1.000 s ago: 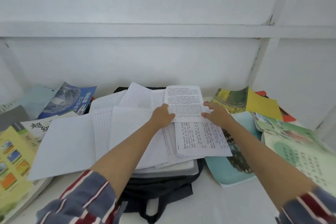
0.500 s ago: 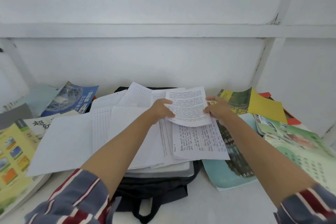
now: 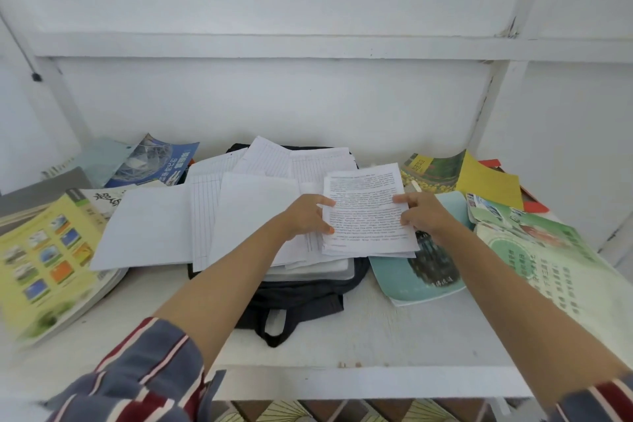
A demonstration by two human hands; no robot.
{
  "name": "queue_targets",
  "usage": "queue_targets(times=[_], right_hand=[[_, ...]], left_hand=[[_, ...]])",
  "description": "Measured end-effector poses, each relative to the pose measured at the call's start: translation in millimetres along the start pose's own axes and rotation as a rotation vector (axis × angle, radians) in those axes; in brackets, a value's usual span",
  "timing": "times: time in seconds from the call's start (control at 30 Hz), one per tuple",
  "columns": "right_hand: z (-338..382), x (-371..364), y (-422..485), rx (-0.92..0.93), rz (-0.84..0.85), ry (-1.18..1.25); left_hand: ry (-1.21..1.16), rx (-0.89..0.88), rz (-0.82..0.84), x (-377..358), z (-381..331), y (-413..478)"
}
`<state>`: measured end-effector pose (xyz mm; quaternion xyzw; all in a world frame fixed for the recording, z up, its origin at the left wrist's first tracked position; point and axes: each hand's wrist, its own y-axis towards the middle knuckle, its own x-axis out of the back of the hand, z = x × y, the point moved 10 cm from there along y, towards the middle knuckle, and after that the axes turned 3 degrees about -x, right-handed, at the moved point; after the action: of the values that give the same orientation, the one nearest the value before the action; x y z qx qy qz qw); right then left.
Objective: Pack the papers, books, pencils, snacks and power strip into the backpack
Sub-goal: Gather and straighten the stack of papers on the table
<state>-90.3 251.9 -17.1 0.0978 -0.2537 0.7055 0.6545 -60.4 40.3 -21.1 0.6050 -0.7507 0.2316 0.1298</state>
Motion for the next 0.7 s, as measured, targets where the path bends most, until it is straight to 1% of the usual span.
queue_targets(times=[0.13, 0.2, 0.27, 0.37, 0.47, 0.57, 0.63, 0.7], right_hand=[[-6, -7, -8, 0.019, -0.019, -0.158], [-8, -11, -12, 0.005, -0.022, -0.144], [-9, -16, -14, -0.023, 0.001, -0.028], [-13, -13, -14, -0.075, 0.005, 0.180], [-13, -9, -14, -0.124, 0.016, 0.358], [9, -11, -15, -0.061, 0.058, 0.413], [31, -18, -15, -0.003, 0.101, 0.451], [51, -34, -17, 0.040, 0.141, 0.443]], left_hand=[[0.042, 0.024, 0.000, -12, 0, -3], [0.038, 0.049, 0.011, -18, -1, -3], [-0.019, 0.084, 0.014, -21, 0, -1], [-0.180, 0.140, 0.025, -23, 4, 1], [-0.305, 0.146, 0.080, -23, -6, -7], [-0.323, 0.096, 0.098, -10, -20, -15], [-0.310, 0.038, 0.049, 11, -26, -20], [-0.290, -0.015, -0.060, 41, -24, -28]])
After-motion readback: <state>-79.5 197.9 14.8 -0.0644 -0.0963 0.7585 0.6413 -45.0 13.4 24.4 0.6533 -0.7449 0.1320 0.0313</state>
